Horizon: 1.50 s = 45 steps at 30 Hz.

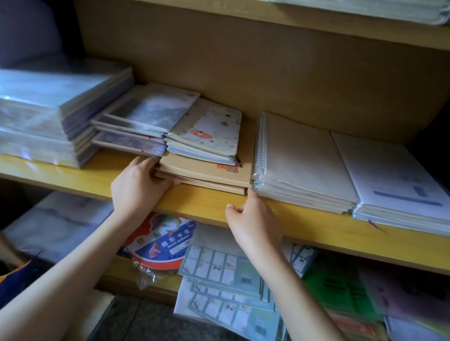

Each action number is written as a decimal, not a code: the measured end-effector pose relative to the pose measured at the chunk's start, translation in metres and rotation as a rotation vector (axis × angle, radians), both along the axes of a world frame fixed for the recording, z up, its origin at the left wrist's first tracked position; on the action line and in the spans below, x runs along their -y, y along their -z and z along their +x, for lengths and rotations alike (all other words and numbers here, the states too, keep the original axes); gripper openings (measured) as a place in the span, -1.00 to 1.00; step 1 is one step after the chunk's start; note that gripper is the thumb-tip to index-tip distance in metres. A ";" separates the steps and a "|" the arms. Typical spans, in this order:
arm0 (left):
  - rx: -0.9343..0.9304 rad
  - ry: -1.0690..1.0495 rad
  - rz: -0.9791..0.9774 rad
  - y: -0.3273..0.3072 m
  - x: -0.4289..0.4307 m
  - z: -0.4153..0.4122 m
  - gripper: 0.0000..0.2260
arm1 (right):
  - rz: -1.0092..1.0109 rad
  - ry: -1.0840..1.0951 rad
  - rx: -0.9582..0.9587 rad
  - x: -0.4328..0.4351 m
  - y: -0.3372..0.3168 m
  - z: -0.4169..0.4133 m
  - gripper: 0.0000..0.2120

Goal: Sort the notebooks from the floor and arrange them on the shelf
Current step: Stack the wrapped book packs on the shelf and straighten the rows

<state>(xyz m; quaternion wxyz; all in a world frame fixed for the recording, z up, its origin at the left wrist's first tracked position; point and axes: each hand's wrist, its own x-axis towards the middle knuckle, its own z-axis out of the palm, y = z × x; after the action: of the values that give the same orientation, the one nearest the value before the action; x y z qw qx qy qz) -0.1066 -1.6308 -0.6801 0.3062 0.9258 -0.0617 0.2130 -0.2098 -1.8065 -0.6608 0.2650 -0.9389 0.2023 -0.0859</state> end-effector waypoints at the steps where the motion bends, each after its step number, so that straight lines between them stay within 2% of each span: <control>1: -0.003 0.002 -0.006 0.000 0.000 0.001 -0.43 | 0.115 0.011 -0.012 -0.001 0.000 0.002 -0.42; 4: 0.016 0.016 -0.013 0.002 -0.002 0.001 -0.44 | 0.597 0.045 0.029 -0.009 0.000 0.006 -0.31; 6: 0.024 0.027 -0.017 0.003 -0.002 0.001 -0.46 | 0.710 0.046 0.063 -0.018 0.003 0.004 -0.23; 11: 0.008 0.053 0.007 0.004 -0.005 0.003 -0.45 | 0.945 0.123 0.174 -0.030 0.008 0.005 -0.21; 15: -0.025 0.065 0.044 0.002 -0.005 0.000 -0.53 | 0.926 0.123 0.192 -0.025 0.009 0.004 -0.25; 22: -0.111 0.008 -0.128 -0.009 0.002 -0.002 -0.60 | 0.736 0.072 0.138 -0.014 0.009 0.003 -0.29; 25: -0.212 -0.040 -0.281 -0.017 0.005 0.001 -0.63 | 0.720 0.048 0.116 -0.014 0.003 0.001 -0.29; 30: -0.390 0.001 -0.560 -0.027 0.011 0.004 -0.69 | 0.940 0.091 0.165 -0.020 0.001 0.000 -0.34; 33: -0.521 -0.009 -0.833 -0.037 0.011 0.013 -0.55 | 0.975 0.116 0.197 -0.019 0.003 0.000 -0.42; 35: -0.577 -0.016 -0.915 -0.042 0.011 0.017 -0.43 | 0.963 0.112 0.196 -0.017 0.001 -0.001 -0.44; 38: -0.552 -0.020 -0.916 -0.041 0.015 0.015 -0.40 | 0.956 0.113 0.197 -0.016 0.001 -0.002 -0.46; 41: -0.519 -0.013 -0.857 -0.041 0.021 0.008 -0.57 | 0.928 0.114 0.206 -0.018 0.001 -0.003 -0.48; 45: -0.520 -0.021 -0.745 -0.046 0.019 0.012 -0.52 | 0.883 0.105 0.184 -0.017 0.001 -0.004 -0.51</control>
<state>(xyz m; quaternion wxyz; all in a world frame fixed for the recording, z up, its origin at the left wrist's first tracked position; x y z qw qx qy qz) -0.0947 -1.6502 -0.6345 0.6216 0.7757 0.1075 -0.0156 -0.2135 -1.7899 -0.6618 0.6521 -0.7130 0.2423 -0.0877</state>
